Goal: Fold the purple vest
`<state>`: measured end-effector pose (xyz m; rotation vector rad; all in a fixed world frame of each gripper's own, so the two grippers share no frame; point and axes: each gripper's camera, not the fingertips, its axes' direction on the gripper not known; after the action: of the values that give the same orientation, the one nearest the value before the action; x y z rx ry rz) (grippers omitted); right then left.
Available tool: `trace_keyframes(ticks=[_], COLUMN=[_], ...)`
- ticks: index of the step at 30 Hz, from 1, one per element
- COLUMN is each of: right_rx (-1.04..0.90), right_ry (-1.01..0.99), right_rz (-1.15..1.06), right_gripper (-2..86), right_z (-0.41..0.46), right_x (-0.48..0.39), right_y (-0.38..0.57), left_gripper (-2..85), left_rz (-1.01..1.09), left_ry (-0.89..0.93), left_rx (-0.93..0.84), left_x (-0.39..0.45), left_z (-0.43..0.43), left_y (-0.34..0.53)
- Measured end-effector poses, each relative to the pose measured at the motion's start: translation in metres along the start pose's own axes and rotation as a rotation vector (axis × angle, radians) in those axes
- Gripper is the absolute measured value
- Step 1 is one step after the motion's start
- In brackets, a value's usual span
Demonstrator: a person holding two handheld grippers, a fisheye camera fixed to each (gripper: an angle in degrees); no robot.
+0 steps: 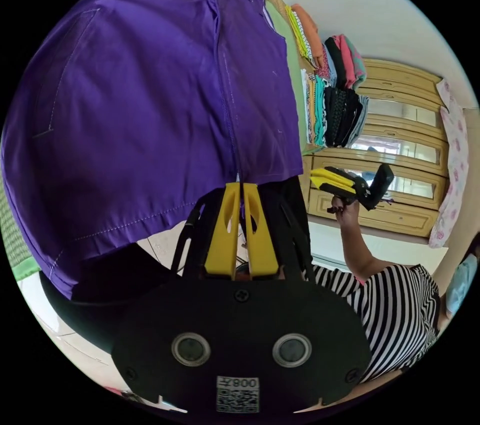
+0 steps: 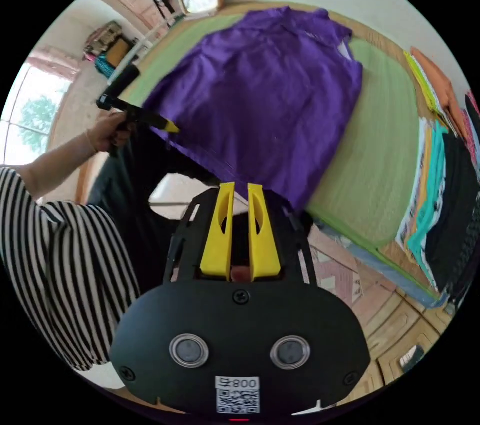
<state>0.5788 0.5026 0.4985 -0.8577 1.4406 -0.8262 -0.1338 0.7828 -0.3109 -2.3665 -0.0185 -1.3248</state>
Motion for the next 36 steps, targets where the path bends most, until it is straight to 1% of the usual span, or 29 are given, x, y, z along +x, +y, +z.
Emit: trace_keyframes(ticks=[2,4,7,10,14,17,18,20,21,22,23,24,26,27,29,30,32,33,36], right_rx=[0.075,0.091,0.007,-0.013,0.014,0.031,0.034,0.057,0.067,0.083,0.099,0.106,0.126,0.13,0.149,0.15,0.161,0.164,0.182], right_ry=[-0.08,-0.092,-0.118,-0.151,-0.256,-0.298,-0.31,-0.321,-0.323,-0.329,-0.333,-0.334,-0.361,-0.374,-0.389,-0.39,-0.397,-0.397,-0.415], right_rz=[-0.106,-0.182,-0.259,-0.247,-0.205,-0.2,-0.193,-0.161,-0.154,-0.139,-0.125,-0.119,-0.094,-0.085,-0.051,-0.044,-0.024,-0.02,-0.004], right_gripper=[7.8,8.6,9.4,8.6,4.9,2.8,2.6,1.9,1.7,1.6,1.4,1.4,1.3,1.2,1.2,1.2,1.2,1.2,1.2], right_z=[-0.003,0.008,0.042,0.057,0.059,0.057,0.056,0.049,0.046,0.039,0.033,0.029,0.02,0.019,0.015,0.014,0.011,0.01,0.004], right_x=[-0.026,-0.044,-0.057,-0.051,-0.024,-0.008,-0.004,0.015,0.02,0.031,0.041,0.046,0.066,0.07,0.087,0.09,0.1,0.102,0.114], right_y=[-0.025,-0.046,-0.075,-0.082,-0.075,-0.068,-0.067,-0.062,-0.06,-0.056,-0.053,-0.051,-0.044,-0.042,-0.036,-0.035,-0.029,-0.028,-0.023], left_gripper=[0.9,1.0,1.1,1.3,1.8,2.6,2.8,3.7,4.0,4.9,5.7,6.2,7.4,7.4,7.3,7.1,4.8,4.1,1.5], left_rz=[0.01,0.009,0.02,0.013,0.013,0.031,0.035,0.049,0.054,0.075,0.095,0.114,0.208,0.23,0.3,0.314,0.342,0.35,0.336], left_ry=[0.042,0.096,0.151,0.137,0.212,0.216,0.221,0.211,0.189,0.091,-0.042,-0.096,-0.28,-0.334,-0.497,-0.523,-0.649,-0.677,-0.648], left_rx=[0.014,0.028,0.045,0.06,0.047,0.046,0.055,0.138,0.153,0.159,0.136,0.118,0.037,0.022,-0.038,-0.059,-0.111,-0.102,-0.097], left_x=[0.002,0.003,0.006,0.007,0.004,0.008,0.008,0.01,0.01,0.014,0.02,0.024,0.042,0.047,0.062,0.064,0.067,0.068,0.07], left_z=[0.0,0.001,0.002,0.004,0.014,0.019,0.019,0.013,0.011,0.011,0.015,0.018,0.04,0.046,0.071,0.077,0.097,0.099,0.102], left_y=[0.002,0.002,0.002,0.002,0.0,-0.001,-0.001,0.005,0.007,0.01,0.011,0.012,0.012,0.012,0.009,0.008,0.005,0.006,0.003])
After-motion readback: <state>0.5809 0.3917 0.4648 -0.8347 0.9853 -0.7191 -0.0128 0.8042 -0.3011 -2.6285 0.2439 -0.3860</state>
